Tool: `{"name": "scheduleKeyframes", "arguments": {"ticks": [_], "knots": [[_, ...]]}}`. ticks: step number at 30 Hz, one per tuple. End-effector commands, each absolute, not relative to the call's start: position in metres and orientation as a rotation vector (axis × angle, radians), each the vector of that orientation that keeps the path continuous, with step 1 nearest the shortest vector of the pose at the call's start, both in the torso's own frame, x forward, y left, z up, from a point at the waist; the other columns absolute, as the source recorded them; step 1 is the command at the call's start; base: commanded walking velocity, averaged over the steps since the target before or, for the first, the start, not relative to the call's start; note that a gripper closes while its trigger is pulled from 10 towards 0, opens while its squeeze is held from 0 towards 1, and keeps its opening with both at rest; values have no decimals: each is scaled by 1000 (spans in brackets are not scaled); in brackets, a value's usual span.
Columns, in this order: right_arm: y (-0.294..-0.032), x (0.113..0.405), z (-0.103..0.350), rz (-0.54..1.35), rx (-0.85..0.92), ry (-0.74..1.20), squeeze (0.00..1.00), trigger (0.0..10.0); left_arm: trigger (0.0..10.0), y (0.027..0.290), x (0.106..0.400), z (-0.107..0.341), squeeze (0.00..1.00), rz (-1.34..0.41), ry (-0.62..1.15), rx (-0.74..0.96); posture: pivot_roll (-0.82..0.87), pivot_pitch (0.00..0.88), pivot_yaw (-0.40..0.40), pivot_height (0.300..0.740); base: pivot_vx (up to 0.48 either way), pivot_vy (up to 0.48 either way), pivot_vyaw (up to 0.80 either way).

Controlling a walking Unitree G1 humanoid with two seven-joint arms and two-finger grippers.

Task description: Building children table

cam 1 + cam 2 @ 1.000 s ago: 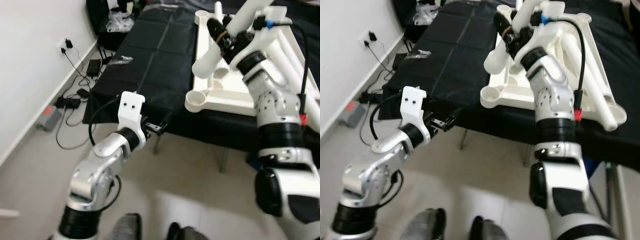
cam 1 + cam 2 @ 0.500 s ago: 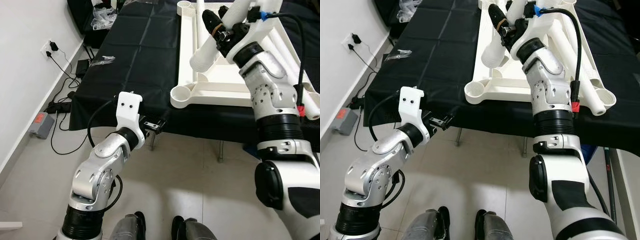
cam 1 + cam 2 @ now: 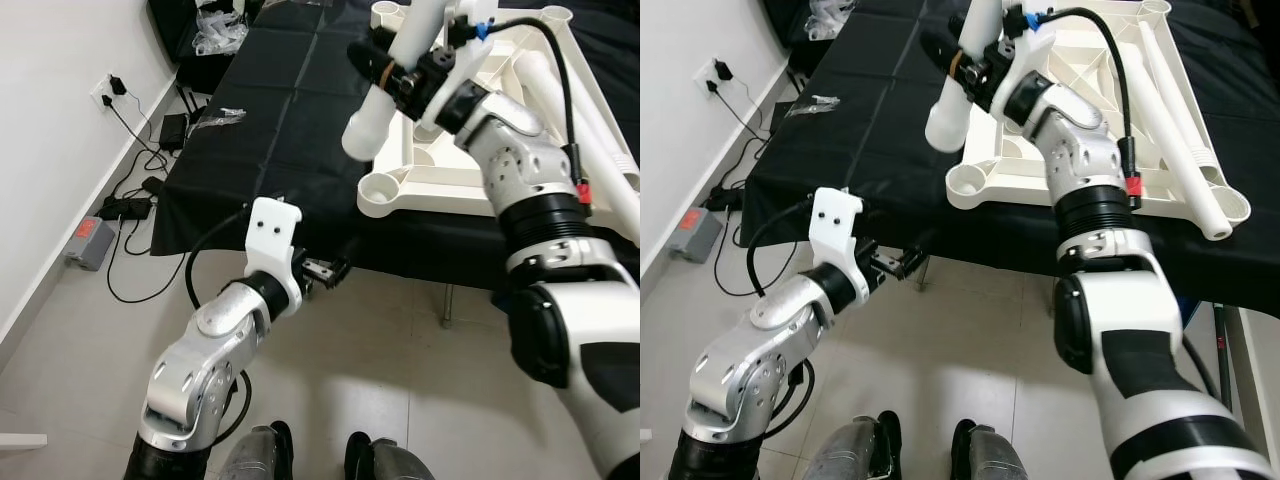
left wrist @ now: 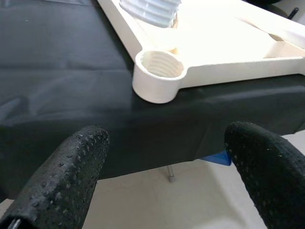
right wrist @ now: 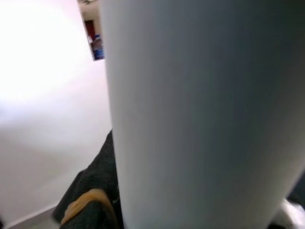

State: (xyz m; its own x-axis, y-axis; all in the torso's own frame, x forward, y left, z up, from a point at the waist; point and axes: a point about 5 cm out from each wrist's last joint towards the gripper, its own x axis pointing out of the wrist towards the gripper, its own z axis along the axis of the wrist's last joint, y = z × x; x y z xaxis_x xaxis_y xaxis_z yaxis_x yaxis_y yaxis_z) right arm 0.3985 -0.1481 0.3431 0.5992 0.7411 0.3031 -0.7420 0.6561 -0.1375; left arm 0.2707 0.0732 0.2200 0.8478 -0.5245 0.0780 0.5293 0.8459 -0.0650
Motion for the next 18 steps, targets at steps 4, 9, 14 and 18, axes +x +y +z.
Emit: {"name": "scheduleKeyframes", "arguments": {"ticks": [4, 9, 14, 18], "knots": [[-151, 397, 347, 920, -45, -323, 0, 10000, 10000, 72, 265, 215, 0, -568, -35, -74, 170, 304, -32, 740, 0, 0, 0], [-174, 389, 346, 1036, -96, -242, 0, 10000, 10000, 73, 261, 214, 0, -579, -26, -66, 169, 315, -28, 740, 0, 0, 0], [-175, 387, 348, 1086, -90, -244, 0, 10000, 10000, 71, 259, 214, 0, -591, -27, -65, 170, 316, -26, 740, 0, 0, 0], [-173, 387, 348, 1094, -85, -249, 0, 10000, 10000, 70, 259, 215, 0, -594, -27, -67, 172, 318, -25, 740, 0, 0, 0]]}}
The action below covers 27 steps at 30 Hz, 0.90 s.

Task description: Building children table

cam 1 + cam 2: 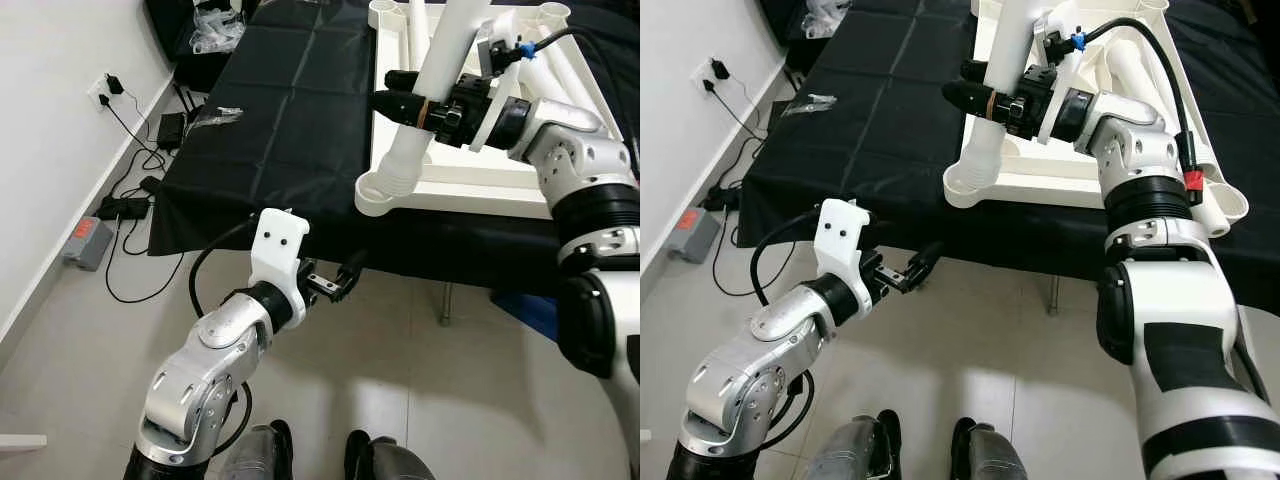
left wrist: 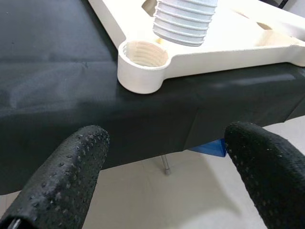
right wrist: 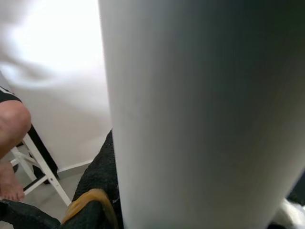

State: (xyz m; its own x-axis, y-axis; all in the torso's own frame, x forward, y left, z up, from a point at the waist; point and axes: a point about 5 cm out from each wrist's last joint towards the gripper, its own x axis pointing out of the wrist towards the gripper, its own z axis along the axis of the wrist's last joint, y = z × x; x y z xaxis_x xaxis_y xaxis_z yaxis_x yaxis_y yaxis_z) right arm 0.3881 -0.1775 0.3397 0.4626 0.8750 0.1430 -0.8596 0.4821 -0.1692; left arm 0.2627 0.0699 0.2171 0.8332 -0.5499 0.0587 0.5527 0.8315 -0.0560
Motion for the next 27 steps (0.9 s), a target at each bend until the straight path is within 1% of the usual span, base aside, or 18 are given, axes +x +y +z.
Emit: {"name": "scheduleKeyframes", "arguments": {"ticks": [1, 5, 11, 12, 17, 22, 24, 25, 26, 27], "knots": [[-173, 387, 348, 1094, -85, -249, 0, 10000, 10000, 70, 259, 215, 0, -594, -27, -67, 172, 318, -25, 740, 0, 0, 0], [-158, 388, 354, 1129, -78, -295, 0, 10000, 10000, 70, 254, 214, 0, -602, -19, -71, 190, 331, -23, 740, 0, 0, 0], [-149, 388, 358, 1174, -76, -303, 0, 10000, 10000, 66, 248, 213, 0, -631, -12, -57, 194, 341, -20, 740, 0, 0, 0], [-147, 388, 358, 1187, -81, -300, 0, 10000, 10000, 65, 246, 213, 0, -635, -10, -53, 206, 354, -25, 740, 0, 0, 0], [-141, 386, 360, 1252, -97, -284, 0, 10000, 10000, 65, 241, 212, 0, -632, 1, -59, 215, 378, -27, 740, 0, 0, 0], [-141, 385, 361, 1262, -99, -280, 0, 10000, 10000, 66, 239, 212, 0, -629, 3, -61, 217, 380, -29, 740, 0, 0, 0], [-141, 386, 365, 1240, -114, -303, 0, 10000, 10000, 67, 238, 212, 0, -624, 6, -61, 222, 375, -26, 740, 0, 0, 0], [-143, 387, 376, 1171, -82, -370, 0, 10000, 10000, 69, 239, 211, 0, -612, 3, -57, 215, 366, -26, 740, 0, 0, 0], [-143, 387, 376, 1171, -82, -370, 0, 10000, 10000, 69, 239, 211, 0, -612, 3, -57, 215, 366, -26, 740, 0, 0, 0], [-147, 387, 388, 1078, -53, -448, 0, 10000, 10000, 71, 243, 214, 0, -587, -10, -67, 204, 330, -26, 740, 0, 0, 0]]}}
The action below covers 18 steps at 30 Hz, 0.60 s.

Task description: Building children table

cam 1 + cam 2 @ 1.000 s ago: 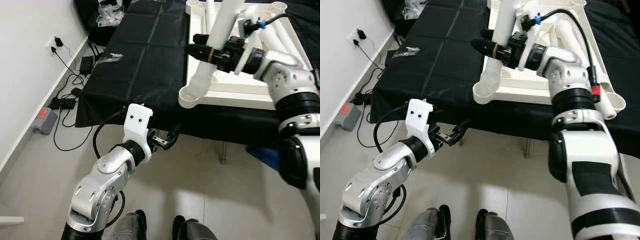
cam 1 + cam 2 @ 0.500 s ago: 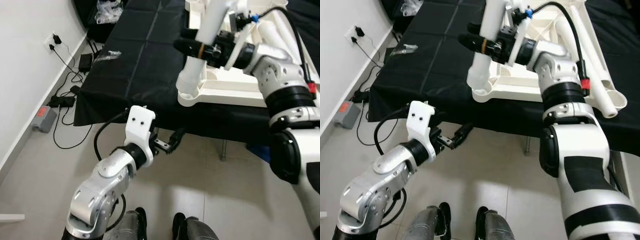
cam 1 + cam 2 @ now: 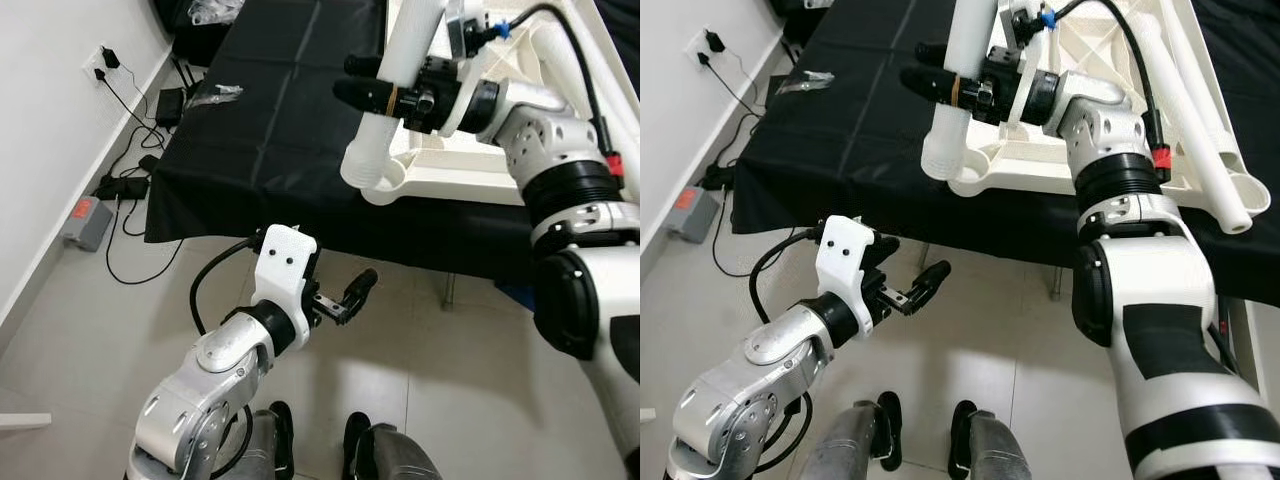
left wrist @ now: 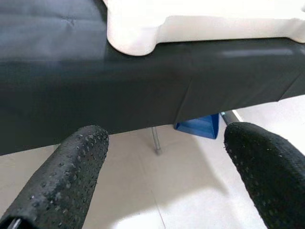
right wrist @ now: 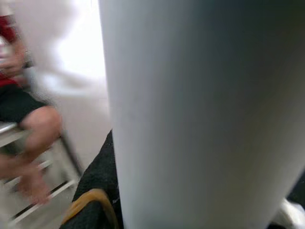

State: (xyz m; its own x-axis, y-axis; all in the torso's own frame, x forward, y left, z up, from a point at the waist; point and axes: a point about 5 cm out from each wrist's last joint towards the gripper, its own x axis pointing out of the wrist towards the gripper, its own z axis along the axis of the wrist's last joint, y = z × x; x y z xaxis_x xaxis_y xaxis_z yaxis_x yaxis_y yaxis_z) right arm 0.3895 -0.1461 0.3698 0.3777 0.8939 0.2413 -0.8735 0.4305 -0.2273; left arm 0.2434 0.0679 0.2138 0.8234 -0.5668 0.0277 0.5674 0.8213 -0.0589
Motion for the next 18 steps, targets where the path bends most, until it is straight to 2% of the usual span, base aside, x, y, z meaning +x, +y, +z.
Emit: {"name": "scheduleKeyframes", "arguments": {"ticks": [1, 3, 8, 12, 18], "knots": [[-147, 387, 388, 1078, -53, -448, 0, 10000, 10000, 71, 243, 214, 0, -587, -10, -67, 204, 330, -26, 740, 0, 0, 0], [-157, 390, 400, 907, 39, -535, 0, 10000, 10000, 73, 253, 221, 0, -546, -55, -66, 193, 299, -19, 740, 0, 0, 0], [-166, 392, 398, 801, 97, -576, 0, 10000, 10000, 73, 264, 233, 0, -536, -123, -38, 178, 271, -14, 740, 0, 0, 0], [-168, 391, 394, 787, 110, -591, 0, 10000, 10000, 72, 269, 238, 0, -538, -153, -22, 174, 248, -15, 740, 0, 0, 0], [-170, 388, 389, 792, 84, -602, 0, 10000, 10000, 72, 273, 243, 0, -532, -189, -12, 163, 222, -12, 740, 301, 0, 0]]}}
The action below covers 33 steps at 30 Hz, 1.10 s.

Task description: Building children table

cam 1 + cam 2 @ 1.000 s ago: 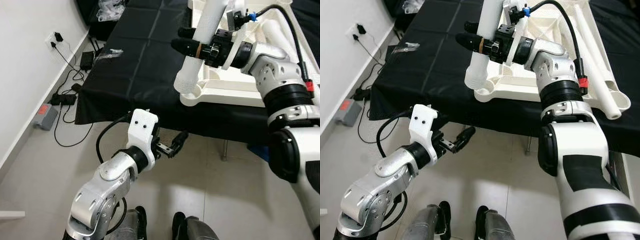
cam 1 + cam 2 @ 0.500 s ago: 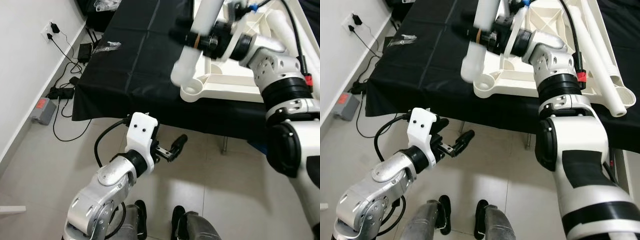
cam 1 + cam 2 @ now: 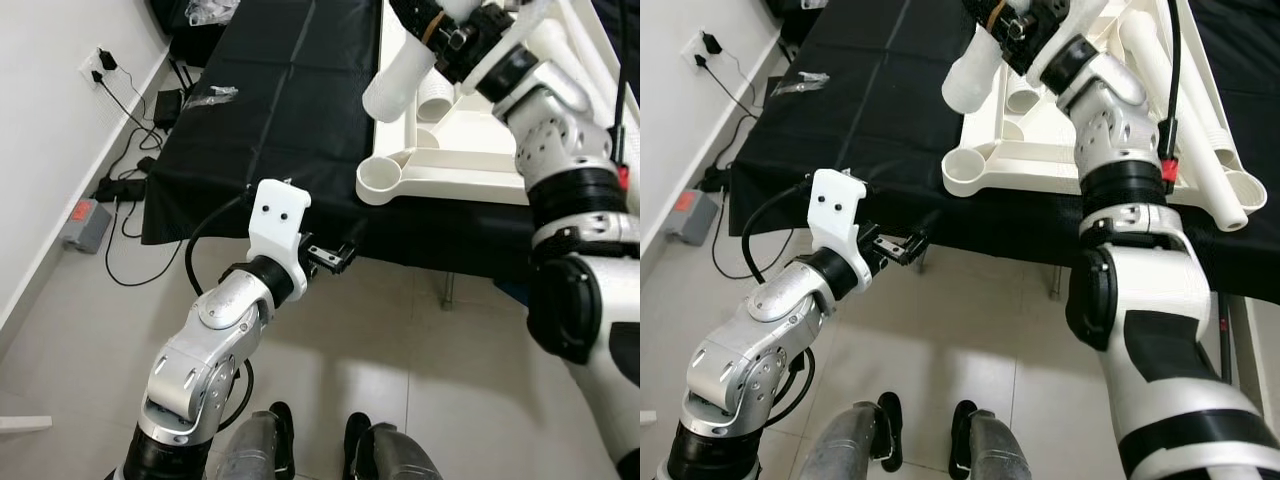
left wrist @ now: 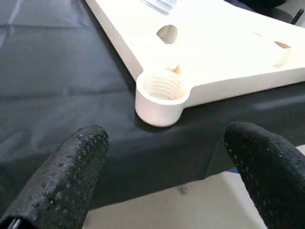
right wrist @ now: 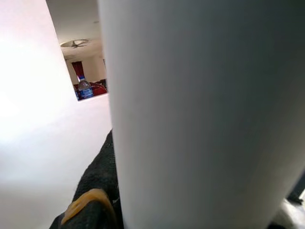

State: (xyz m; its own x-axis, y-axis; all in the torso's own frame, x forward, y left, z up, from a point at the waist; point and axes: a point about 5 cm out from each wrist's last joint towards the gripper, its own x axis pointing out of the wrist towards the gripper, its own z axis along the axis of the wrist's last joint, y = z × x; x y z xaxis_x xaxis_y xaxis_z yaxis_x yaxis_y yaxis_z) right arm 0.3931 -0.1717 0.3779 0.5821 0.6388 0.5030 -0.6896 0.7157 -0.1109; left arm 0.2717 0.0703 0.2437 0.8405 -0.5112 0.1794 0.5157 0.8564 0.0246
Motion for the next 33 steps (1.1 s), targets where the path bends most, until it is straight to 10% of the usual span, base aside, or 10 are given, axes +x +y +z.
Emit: {"name": "scheduleKeyframes", "arguments": {"ticks": [1, 21, 33], "knots": [[-170, 388, 389, 786, 90, -602, 0, 10000, 10000, 72, 275, 244, 0, -530, -197, -5, 163, 217, -12, 740, 326, 0, 0], [-169, 388, 378, 785, 102, -567, 0, 10000, 10000, 72, 284, 243, 0, -512, -198, -15, 163, 204, -13, 740, 243, 0, 0], [-170, 354, 342, 1350, 13, -264, 0, 10000, 10000, 58, 244, 210, 0, -804, -51, -33, 170, 224, -13, 740, 0, 0, 0]]}}
